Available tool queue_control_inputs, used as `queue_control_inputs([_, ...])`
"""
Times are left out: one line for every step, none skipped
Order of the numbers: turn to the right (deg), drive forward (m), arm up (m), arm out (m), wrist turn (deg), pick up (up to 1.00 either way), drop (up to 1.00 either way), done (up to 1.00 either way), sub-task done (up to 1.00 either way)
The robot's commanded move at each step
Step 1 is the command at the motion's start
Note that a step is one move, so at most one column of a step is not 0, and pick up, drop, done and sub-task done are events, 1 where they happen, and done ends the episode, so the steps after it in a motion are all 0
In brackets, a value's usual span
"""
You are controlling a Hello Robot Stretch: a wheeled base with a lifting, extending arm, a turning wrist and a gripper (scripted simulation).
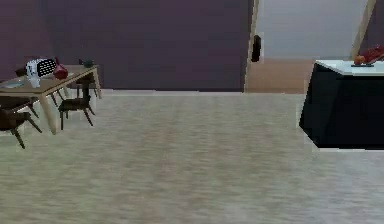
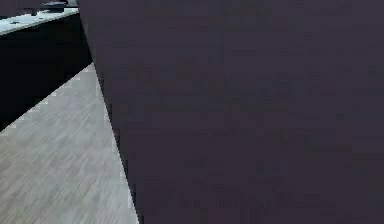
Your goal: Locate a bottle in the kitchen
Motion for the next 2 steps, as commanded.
queue_control_inputs([6.0, 0.0, 0.0, 0.0, 0.0, 0.0, 0.0, 0.0, 0.0])
queue_control_inputs([0.0, 0.5, 0.0, 0.0, 0.0, 0.0, 0.0, 0.0, 0.0])
